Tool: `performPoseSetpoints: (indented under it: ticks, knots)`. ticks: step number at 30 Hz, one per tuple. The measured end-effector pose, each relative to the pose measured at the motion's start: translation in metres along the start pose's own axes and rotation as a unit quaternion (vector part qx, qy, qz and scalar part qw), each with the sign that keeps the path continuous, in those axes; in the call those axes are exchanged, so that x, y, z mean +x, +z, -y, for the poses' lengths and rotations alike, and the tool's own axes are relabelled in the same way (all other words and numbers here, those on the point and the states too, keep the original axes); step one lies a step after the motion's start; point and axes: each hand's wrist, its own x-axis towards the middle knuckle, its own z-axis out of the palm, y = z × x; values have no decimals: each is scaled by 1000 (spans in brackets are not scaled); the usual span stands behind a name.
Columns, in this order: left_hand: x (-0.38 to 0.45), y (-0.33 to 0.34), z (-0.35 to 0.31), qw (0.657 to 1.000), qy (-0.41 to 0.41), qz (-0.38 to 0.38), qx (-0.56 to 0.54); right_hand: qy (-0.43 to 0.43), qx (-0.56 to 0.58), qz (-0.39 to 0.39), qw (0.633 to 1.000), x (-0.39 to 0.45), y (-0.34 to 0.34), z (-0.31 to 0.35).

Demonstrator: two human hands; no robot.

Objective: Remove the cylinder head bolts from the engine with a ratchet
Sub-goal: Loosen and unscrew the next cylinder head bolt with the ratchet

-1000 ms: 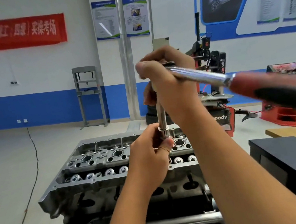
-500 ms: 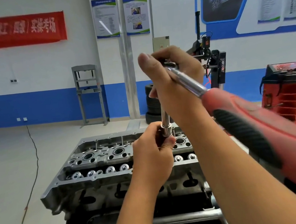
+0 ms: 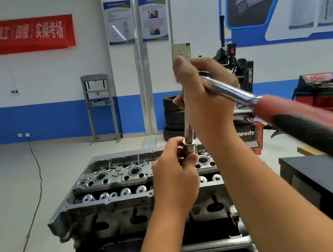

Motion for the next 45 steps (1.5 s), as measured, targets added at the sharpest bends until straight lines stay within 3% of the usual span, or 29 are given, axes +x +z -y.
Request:
performPoseSetpoints:
  ticks: [2, 3, 6, 9, 11, 13, 16, 19, 21, 24, 27, 30, 34, 39, 43, 45]
  knots:
    - [1, -3, 0, 999, 12, 23, 19, 18, -13, 21, 1000, 1, 4, 2]
    - [2, -6, 1, 998, 15, 43, 35, 57, 36, 55, 996, 1, 4, 4]
    - [6, -12, 4, 994, -1, 92, 63, 222, 232, 142, 936, 5, -2, 8]
    - [3, -7, 3, 994, -5, 61, 91, 292, 295, 122, 902, 11, -14, 8]
    - [0, -2, 2, 993, 3, 32, 114, 255, 249, 75, 931, 10, -14, 7]
    - [-2, 0, 2, 994, 9, 18, 110, 144, 153, 30, 977, 3, -9, 6]
    - [-2, 0, 3, 995, 24, 14, 96, 15, 49, 12, 999, -4, 4, 4]
    - [1, -8, 1, 997, 21, 53, 49, 82, 85, 59, 991, -5, 12, 9]
    - [2, -13, 0, 997, 11, 82, -3, 175, 178, 95, 964, -1, 9, 11]
    - [2, -11, -2, 998, 5, 61, -10, 253, 254, 109, 927, 6, 0, 12]
    - [1, 0, -4, 1000, 1, 10, 19, 240, 234, 57, 940, 5, -4, 12]
    - [-3, 5, -6, 999, -8, -7, 30, 140, 139, -8, 980, -3, -1, 11]
    - [-4, 3, -5, 999, -1, -18, 44, 76, 115, -12, 990, -15, 17, 13]
    - [1, -12, -5, 996, 2, 81, -22, 160, 162, 31, 973, -13, 18, 12]
    - [1, -2, -5, 1000, 2, 21, -8, 249, 262, 84, 929, 1, -3, 10]
    - [0, 6, -8, 1000, -10, -9, 18, 259, 266, 52, 927, 2, -8, 6]
